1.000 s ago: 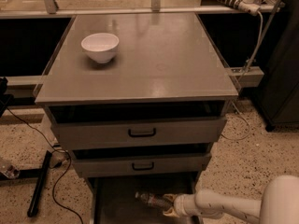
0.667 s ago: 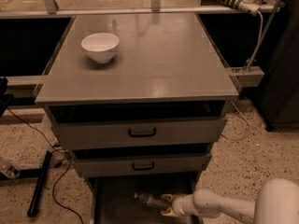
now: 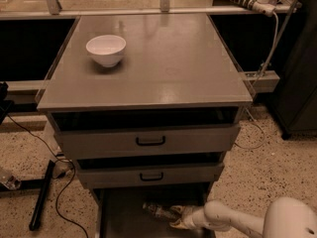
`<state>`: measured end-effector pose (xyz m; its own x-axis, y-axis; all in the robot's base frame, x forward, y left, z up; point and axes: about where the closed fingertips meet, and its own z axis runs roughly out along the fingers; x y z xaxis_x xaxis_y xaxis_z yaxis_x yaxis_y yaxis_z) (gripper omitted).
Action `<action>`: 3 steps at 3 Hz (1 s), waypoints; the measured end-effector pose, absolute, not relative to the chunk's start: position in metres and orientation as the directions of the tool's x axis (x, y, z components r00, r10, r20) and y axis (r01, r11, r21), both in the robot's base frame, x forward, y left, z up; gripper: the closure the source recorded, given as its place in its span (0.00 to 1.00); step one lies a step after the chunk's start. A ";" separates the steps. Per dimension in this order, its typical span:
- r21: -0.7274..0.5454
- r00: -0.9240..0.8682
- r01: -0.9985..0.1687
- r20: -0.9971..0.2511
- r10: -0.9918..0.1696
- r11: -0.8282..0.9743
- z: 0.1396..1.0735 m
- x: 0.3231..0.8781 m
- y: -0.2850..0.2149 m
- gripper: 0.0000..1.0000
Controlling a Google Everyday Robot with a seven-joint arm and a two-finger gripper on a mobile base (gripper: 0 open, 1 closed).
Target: Place water bottle into bottom drawer
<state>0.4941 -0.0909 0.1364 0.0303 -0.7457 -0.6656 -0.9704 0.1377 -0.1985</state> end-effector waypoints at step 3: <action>-0.190 0.014 -0.970 -0.673 -0.739 0.155 0.125 0.491 -0.097 0.59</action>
Offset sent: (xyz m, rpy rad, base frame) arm -0.0025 -0.0048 -0.0091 0.0086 0.0061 -0.0128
